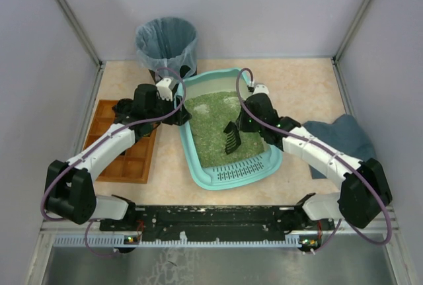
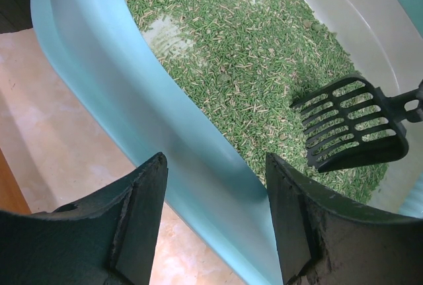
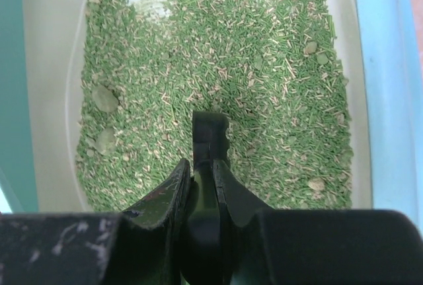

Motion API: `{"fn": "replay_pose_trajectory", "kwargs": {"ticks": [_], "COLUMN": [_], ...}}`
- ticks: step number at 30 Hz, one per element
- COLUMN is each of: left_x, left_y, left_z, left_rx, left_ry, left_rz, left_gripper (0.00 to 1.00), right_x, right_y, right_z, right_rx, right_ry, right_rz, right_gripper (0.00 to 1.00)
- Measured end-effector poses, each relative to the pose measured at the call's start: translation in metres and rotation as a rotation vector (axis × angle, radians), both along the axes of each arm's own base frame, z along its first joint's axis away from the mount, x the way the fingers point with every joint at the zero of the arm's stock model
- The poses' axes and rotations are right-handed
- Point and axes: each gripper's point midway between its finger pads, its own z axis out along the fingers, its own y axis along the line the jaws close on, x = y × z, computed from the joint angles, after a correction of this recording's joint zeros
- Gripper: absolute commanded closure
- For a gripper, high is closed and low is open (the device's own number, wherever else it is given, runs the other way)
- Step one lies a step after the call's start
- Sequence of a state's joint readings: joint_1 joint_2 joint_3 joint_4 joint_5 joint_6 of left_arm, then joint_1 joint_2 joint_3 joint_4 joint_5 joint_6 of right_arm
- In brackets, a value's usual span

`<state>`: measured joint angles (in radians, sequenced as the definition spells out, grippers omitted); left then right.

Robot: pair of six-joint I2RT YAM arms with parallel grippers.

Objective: Clean the litter box

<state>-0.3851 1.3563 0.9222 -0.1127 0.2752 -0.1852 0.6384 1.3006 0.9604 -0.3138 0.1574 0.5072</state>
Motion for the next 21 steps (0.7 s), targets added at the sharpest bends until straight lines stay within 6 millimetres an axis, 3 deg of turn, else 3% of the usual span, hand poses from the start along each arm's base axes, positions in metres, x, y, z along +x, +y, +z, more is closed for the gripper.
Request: {"fn": "replay_pose_trajectory", "kwargs": {"ticks": [10, 21], "left_x": [0.0, 0.0], "left_y": [0.0, -0.001], "left_z": [-0.001, -0.001], "left_rx": [0.002, 0.002], "left_ry": [0.003, 0.003], "left_rz": [-0.001, -0.001], "left_gripper": [0.34, 0.34], "right_x": [0.001, 0.005], "right_y": [0.018, 0.064], "right_z": [-0.025, -0.054], "right_rx": [0.209, 0.486], "right_ry": [0.059, 0.167], "right_rz": [-0.127, -0.163], "right_gripper": [1.0, 1.0]}}
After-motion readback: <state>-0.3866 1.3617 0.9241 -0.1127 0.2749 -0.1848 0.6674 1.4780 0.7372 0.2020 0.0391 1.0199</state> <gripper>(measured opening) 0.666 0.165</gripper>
